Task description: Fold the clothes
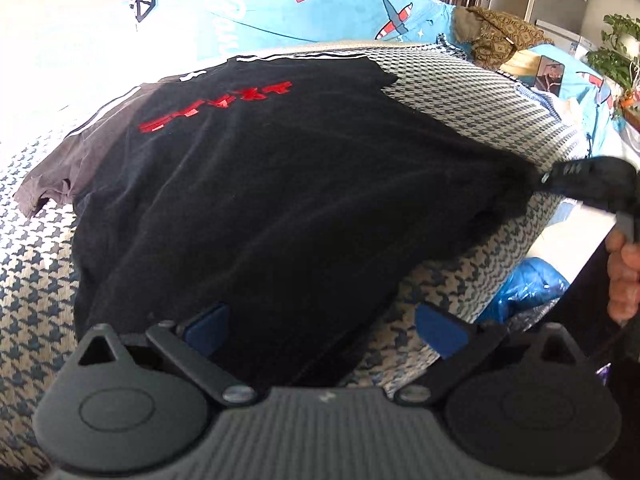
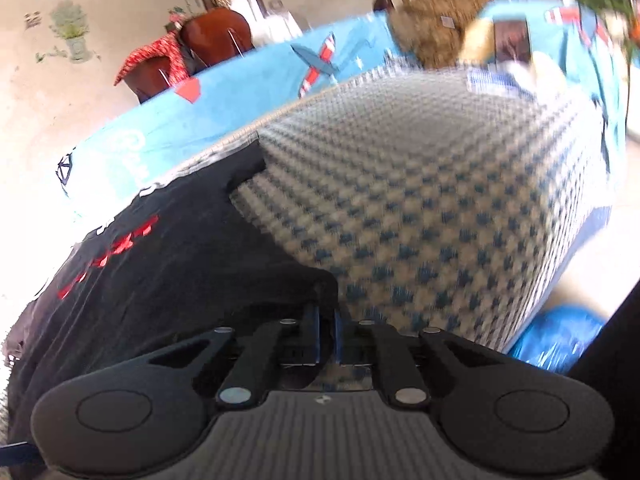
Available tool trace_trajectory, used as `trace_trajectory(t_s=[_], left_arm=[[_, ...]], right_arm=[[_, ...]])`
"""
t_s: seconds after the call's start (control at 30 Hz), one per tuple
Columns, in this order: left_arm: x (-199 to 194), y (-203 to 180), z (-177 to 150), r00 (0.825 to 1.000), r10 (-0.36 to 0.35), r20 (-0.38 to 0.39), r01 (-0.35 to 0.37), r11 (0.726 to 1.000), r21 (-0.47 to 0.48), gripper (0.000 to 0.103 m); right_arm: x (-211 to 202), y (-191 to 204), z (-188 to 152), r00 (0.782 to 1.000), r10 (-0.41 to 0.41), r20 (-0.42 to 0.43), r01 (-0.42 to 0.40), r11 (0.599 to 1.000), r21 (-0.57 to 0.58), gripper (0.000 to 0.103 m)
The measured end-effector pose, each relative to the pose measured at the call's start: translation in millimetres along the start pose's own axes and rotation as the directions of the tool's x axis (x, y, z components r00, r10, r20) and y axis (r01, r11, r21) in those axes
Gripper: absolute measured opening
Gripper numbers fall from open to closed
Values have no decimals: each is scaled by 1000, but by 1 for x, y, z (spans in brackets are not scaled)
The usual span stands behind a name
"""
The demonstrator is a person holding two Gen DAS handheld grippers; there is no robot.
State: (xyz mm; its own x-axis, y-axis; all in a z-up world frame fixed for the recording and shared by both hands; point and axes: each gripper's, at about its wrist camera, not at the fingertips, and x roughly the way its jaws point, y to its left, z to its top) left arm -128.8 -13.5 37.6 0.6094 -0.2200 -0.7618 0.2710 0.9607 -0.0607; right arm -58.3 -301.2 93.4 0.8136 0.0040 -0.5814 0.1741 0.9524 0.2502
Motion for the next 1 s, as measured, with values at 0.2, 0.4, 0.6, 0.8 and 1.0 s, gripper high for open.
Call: trace_trajectory(t_s=[0.2, 0.4, 0.6, 0.8, 1.0], left_arm=[[5, 3, -2, 997, 70, -18, -70, 997, -13, 102], [8, 10, -2, 992, 124, -33, -125, 992, -32, 102], [7, 21, -3, 984, 172, -46, -175, 982, -69, 102], [6, 25, -5, 982, 183, -54, -187, 979, -81, 103], [6, 27, -6, 974, 222, -55, -226, 969, -95, 103]], right_arm=[[-15, 13, 24, 989, -44, 138, 62, 989, -132, 8], [-4, 19, 32, 990, -68, 125, 89, 982, -168, 8], [5, 15, 24, 990, -111, 83, 125, 973, -194, 8], [19, 3, 15, 989, -143, -29, 138, 980, -146, 8], [20, -3, 11, 988, -146, -59, 137, 981, -140, 16]])
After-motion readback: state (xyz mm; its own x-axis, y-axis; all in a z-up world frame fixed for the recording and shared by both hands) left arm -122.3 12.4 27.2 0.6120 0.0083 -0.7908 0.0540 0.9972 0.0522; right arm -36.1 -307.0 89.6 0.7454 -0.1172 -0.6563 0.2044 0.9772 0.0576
